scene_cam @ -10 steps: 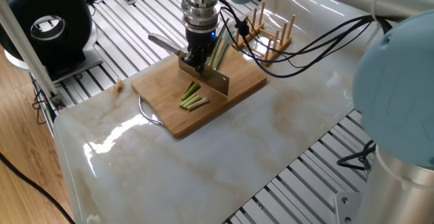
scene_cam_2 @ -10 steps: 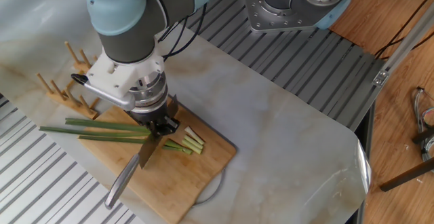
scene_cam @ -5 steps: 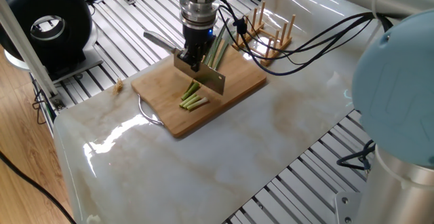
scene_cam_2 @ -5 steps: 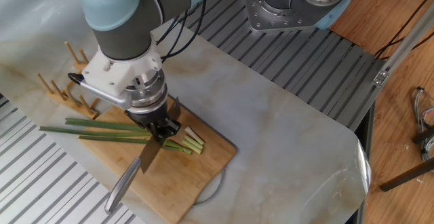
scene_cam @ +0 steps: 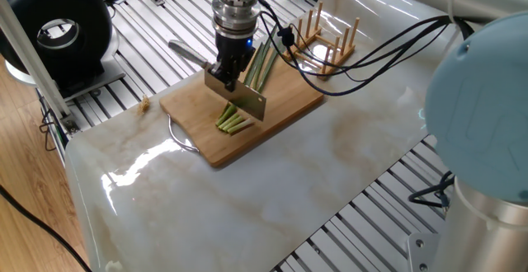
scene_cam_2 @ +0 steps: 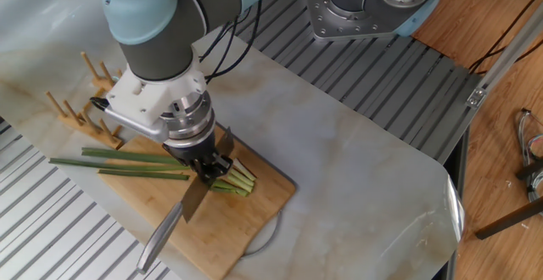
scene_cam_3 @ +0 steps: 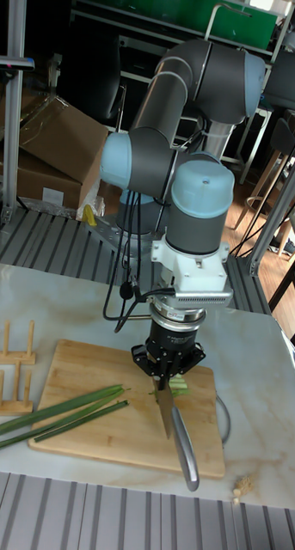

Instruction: Chop the green garlic

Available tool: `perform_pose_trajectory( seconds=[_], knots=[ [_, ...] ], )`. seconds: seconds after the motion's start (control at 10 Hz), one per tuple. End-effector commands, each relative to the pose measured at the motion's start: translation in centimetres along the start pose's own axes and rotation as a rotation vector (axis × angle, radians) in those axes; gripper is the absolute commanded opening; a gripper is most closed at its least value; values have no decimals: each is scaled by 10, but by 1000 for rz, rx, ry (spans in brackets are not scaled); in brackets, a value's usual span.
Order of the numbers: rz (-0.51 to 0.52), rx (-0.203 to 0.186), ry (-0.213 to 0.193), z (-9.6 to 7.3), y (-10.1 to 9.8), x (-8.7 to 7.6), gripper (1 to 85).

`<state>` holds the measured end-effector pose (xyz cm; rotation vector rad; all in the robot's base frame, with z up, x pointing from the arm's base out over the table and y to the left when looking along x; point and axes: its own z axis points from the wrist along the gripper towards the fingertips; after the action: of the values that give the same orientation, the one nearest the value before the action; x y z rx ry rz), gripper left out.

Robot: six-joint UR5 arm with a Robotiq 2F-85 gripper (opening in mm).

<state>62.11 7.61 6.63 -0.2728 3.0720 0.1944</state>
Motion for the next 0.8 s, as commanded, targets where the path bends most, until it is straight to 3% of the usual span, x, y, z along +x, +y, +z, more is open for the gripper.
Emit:
perform_pose_trajectory(
  seconds=[0.0,0.2,0.5,0.7],
  knots=[
    [15,-53,-7,-3,17,-6,13],
    [4,-55,-2,-5,20,-6,13],
    [-50,8,-1,-8,3,-6,13],
    [-61,-30,10,-22,13,-9,13]
  ],
)
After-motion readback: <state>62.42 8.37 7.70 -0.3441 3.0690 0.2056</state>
